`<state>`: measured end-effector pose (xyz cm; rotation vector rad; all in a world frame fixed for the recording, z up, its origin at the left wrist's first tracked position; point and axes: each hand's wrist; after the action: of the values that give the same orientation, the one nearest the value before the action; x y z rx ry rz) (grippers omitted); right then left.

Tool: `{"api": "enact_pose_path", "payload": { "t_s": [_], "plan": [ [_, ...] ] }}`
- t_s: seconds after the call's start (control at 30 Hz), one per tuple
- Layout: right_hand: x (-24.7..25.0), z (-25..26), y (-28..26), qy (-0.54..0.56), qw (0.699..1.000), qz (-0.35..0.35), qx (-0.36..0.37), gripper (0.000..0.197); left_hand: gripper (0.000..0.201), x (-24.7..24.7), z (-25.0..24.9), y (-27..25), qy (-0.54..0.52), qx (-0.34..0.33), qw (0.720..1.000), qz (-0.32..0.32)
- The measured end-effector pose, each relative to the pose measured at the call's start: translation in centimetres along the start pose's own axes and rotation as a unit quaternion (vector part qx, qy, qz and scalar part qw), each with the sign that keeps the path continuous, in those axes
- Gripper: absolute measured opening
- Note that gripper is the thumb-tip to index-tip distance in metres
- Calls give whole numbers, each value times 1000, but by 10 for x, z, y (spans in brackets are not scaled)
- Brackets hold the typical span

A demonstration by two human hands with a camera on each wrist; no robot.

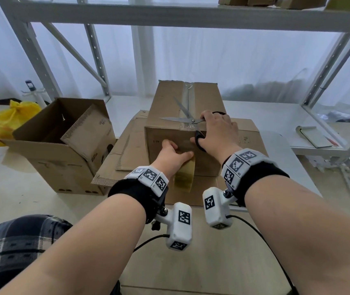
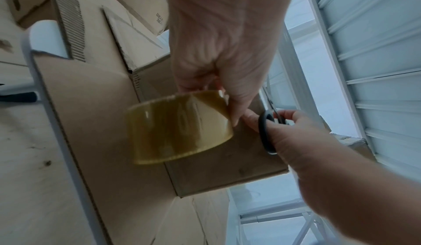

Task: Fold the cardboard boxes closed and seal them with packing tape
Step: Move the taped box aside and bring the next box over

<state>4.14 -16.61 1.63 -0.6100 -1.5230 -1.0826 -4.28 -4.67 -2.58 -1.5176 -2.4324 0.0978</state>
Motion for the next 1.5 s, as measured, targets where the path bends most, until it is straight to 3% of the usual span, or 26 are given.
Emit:
{"api": "enact_pose_path", "payload": {
  "t_s": [0.1,0.27,0.37,0.5,0.63,0.73,1.2,1.33,1.5],
  "plan": [
    [7,-2,3,16,999,29,15,58,50,-2,9,-5,-13,11,1000,-5],
    [26,-22,-9,236,970,31,40,61,37,-3,9,-6,-62,21,998,-11],
    [47,-38,-27,307,943,122,39,47,23,-5,10,-4,-76,28,996,-42],
    [61,-66,-43,219,920,324,32,40,18,-10,15,2,-90,38,994,-41],
    [70,-83,-47,128,911,392,-11,46,18,-11,13,1,-74,32,996,-41],
    [72,-81,-47,89,909,407,-6,50,20,-9,13,2,-70,30,996,-37],
    [50,-64,-24,168,897,409,6,47,19,1,10,0,-62,25,998,6],
    [46,-61,-18,179,890,420,10,61,16,2,11,1,-81,33,996,13],
    [43,-61,-11,168,892,419,20,52,17,3,13,2,-80,28,996,5]
  ]
}}
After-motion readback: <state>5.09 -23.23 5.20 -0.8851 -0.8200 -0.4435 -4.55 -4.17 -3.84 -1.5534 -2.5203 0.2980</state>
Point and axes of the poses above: each hand's wrist, its own y-axis towards the middle knuckle, its own x-axis out of the back of the hand, z = x × y, and after that the axes turned 9 degrees about -y, right-handed
